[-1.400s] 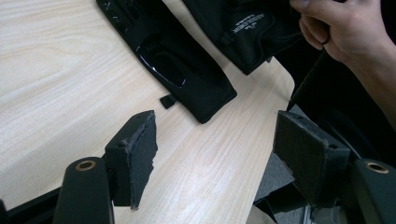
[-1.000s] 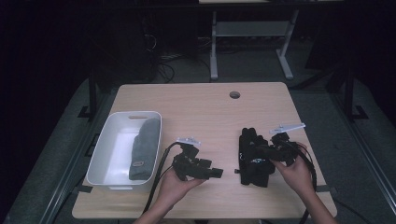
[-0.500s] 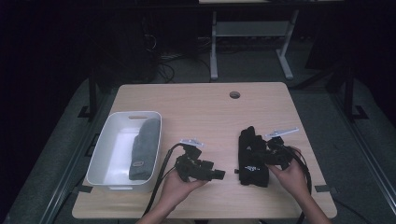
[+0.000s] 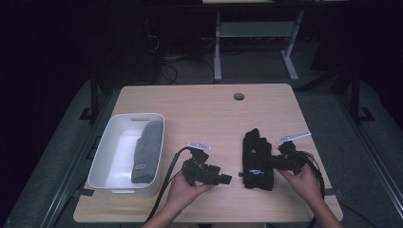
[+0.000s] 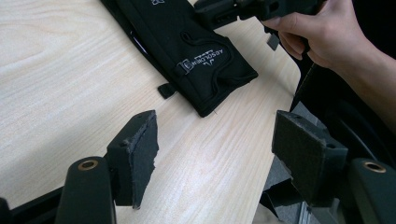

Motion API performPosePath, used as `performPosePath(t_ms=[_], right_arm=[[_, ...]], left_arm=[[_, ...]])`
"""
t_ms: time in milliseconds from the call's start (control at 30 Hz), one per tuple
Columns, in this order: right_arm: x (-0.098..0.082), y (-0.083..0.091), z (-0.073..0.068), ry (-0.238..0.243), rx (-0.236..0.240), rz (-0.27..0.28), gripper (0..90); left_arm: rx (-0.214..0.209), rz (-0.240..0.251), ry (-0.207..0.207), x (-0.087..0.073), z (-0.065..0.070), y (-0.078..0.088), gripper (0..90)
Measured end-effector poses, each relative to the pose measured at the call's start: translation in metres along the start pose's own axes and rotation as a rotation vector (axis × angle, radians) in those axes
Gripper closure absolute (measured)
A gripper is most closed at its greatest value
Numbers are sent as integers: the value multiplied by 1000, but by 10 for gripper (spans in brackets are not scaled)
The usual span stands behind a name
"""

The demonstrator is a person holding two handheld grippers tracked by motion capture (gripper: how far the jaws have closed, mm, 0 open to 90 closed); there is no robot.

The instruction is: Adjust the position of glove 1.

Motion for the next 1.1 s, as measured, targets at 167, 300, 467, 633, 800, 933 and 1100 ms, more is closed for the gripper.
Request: performPosePath(t_ms=[167,300,467,633,800,933,1100], right_arm=[[-3,-3,0,2,23,-9,758],[-4,-5,-3,9,38,-21,760],[-5,-8,-7,16,64,-19,756],[-4,-12,-15,33,82,-26,748],[-2,-16,-23,47,96,-31,744],[-1,-19,-28,54,112,-35,744],[1,-21,-31,65,123,-36,720]], left_arm=[[6,-7,12,0,-5,-1,310],[8,-14,14,0,-7,-2,310],[10,-21,22,1,-9,-5,314],[9,-28,34,2,-11,-10,317],[10,-39,38,3,-13,-14,321],[17,-60,40,4,-18,-18,320],[5,-78,61,6,-23,-26,324]])
Point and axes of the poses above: each handheld gripper's, and its own axes: y roughly backward along the jaws, x roughly out of its top, z roughly to its right, the point moved 1 cm from there along -y, roughly forward along the jaws, and after that the axes turned 11 degrees about -z, right-handed, at the moved point
